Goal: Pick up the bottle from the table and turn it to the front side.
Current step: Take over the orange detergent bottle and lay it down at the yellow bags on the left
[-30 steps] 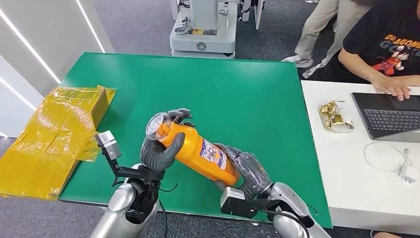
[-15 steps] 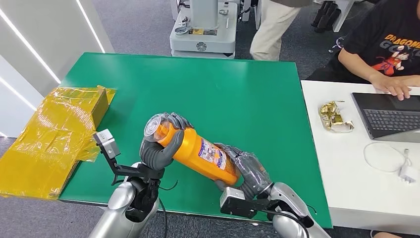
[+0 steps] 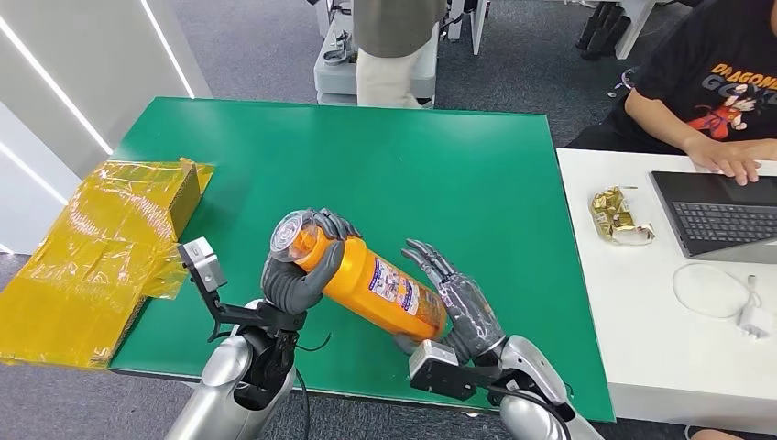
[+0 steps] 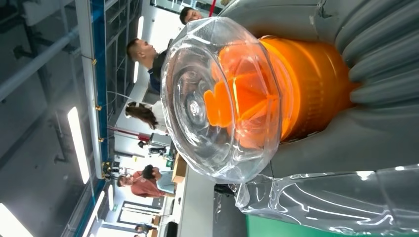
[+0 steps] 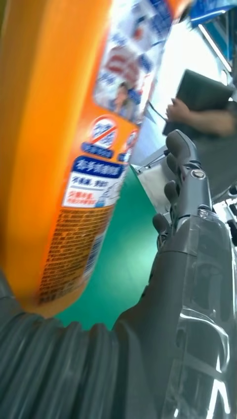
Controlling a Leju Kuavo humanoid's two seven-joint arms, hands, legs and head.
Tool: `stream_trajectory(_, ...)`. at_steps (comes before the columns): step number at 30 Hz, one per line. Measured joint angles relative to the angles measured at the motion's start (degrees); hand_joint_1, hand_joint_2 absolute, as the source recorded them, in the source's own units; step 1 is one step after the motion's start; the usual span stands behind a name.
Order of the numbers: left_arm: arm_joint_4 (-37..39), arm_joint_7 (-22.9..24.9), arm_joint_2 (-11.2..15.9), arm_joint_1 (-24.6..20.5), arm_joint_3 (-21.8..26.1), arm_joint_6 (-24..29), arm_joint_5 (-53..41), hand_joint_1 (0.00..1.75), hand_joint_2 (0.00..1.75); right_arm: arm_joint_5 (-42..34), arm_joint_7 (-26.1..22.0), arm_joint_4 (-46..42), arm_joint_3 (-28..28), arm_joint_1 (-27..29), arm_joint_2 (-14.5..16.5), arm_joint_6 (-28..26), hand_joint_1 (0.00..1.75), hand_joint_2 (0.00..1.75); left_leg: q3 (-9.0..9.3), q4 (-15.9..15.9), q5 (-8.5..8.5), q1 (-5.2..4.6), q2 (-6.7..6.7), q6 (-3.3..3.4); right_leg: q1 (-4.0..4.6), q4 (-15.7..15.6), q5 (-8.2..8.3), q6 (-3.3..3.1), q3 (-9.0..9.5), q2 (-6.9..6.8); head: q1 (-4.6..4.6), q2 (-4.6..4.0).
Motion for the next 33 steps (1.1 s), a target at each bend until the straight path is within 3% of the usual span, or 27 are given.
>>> stream_trajectory(9, 0.0, 0.2, 0.0, 0.1, 0.0, 2.4, 0.3, 1.75, 1.75, -4.2, -0.3, -6.3, -2.5, 3.8, 1.5, -7.0, 0.0, 1.75, -0.01, 0.0, 0.0, 0.0, -0.01, 0.0, 0.0, 0.0, -0.01, 0.0, 0.0, -0.01, -0.01, 0.0)
stream_trajectory(19, -1.6, 0.4, 0.1, 0.8, 0.0, 5.9, -1.5, 1.75, 1.75, -12.4, -5.8, -20.6, -4.5, 12.7, 2.2, -17.1, 0.0, 1.75, -0.03, 0.0, -0.02, 0.0, -0.02, 0.02, 0.0, 0.0, -0.01, 0.01, -0.01, -0.02, -0.01, 0.0)
stream_trajectory(33, -5.5, 0.7, 0.9, 1.3, 0.9, 8.1, -7.0, 1.75, 1.75, -16.5, -9.7, -32.3, -5.7, 19.7, 2.6, -23.5, 0.0, 1.75, -0.04, 0.0, -0.03, 0.0, 0.0, 0.04, 0.0, 0.0, -0.01, 0.02, 0.0, -0.03, 0.01, 0.0)
